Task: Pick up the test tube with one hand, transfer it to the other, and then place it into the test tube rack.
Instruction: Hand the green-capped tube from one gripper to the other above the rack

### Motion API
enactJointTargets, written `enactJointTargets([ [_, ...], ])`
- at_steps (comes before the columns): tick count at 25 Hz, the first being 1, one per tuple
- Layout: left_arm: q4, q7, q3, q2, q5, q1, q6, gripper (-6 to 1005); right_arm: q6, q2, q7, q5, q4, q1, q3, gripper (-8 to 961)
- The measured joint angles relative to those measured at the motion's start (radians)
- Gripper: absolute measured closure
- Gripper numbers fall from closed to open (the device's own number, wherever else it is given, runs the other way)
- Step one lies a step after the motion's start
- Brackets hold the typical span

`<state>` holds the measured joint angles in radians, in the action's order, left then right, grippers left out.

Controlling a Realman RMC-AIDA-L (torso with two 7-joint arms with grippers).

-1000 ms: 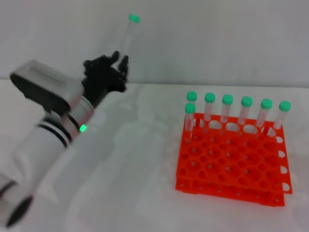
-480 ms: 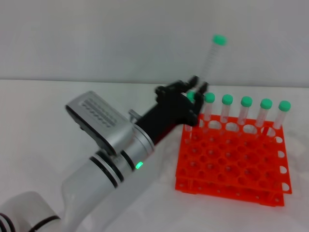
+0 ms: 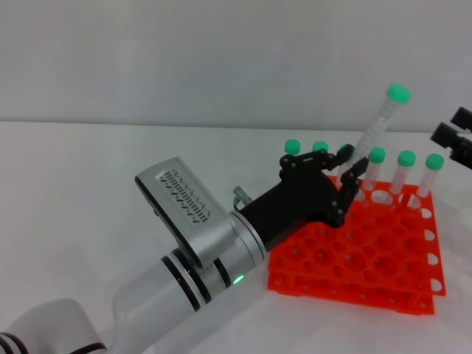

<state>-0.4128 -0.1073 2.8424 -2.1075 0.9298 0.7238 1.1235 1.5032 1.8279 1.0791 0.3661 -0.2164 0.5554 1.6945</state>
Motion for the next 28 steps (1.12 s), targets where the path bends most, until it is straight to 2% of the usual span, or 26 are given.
enactJointTargets([
  [11, -0.007, -0.007, 0.000, 0.000, -0.014, -0.020, -0.005, 741, -0.015, 0.020, 0.001, 0.073, -0.008, 0.053, 0.004, 181],
  [23, -0.009, -0.015, 0.000, 0.000, -0.038, -0.041, -0.005, 729, -0.041, 0.052, -0.002, 0.111, -0.055, 0.067, 0.008, 245],
  [28, -0.009, -0.019, 0.000, 0.000, -0.052, -0.050, -0.004, 724, -0.042, 0.057, -0.001, 0.112, -0.057, 0.069, 0.007, 301],
])
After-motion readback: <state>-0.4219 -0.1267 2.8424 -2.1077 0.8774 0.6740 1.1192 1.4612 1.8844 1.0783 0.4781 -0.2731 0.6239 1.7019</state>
